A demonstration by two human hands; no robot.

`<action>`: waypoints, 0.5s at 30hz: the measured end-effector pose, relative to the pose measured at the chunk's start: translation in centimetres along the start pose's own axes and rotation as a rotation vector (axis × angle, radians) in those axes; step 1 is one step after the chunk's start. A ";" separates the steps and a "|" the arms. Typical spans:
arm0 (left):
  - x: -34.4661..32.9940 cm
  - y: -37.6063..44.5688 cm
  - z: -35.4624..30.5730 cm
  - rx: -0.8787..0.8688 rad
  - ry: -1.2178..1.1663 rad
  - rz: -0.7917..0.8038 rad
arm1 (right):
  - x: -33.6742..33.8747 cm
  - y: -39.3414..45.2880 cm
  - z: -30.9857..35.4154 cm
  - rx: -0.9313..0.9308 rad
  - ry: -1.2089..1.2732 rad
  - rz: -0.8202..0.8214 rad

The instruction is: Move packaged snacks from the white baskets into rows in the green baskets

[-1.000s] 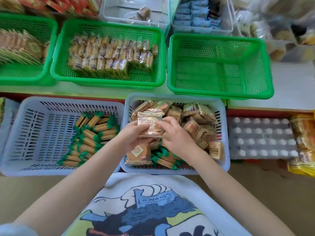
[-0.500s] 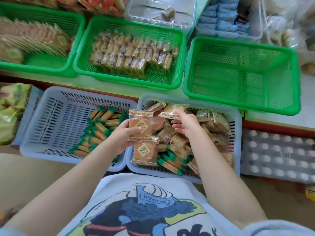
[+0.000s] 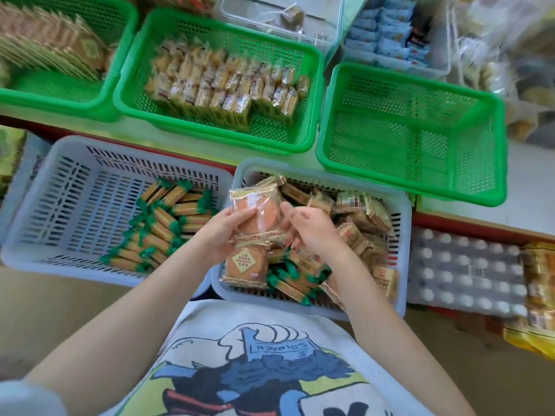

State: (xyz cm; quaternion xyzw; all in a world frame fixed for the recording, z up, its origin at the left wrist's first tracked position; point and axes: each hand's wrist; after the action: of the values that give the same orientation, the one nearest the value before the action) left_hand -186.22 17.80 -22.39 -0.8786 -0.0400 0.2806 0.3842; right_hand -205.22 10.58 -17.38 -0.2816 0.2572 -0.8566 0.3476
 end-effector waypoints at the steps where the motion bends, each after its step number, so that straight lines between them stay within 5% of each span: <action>1: 0.9 -0.1 0.1 -0.005 -0.009 -0.051 | 0.3 0.7 0.1 -0.005 0.007 -0.045; 9: 5.6 -2.5 1.3 -0.085 -0.074 -0.246 | -2.0 8.1 3.2 -0.025 -0.081 0.014; 15: 6.8 -3.4 1.6 -0.061 -0.048 -0.263 | -3.1 8.2 2.6 -0.062 0.106 -0.357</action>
State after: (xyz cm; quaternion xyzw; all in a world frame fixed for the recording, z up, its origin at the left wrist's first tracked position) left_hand -180.86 23.18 -23.99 -0.8701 -0.1724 0.2477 0.3896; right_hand -197.93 7.14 -21.74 -0.2879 0.2476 -0.9099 0.1673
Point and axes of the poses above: each hand's wrist, its own y-axis towards the middle knuckle, its own x-axis out of the back of the hand, z = x × y, and after that the axes turned 7 degrees about z, right-handed
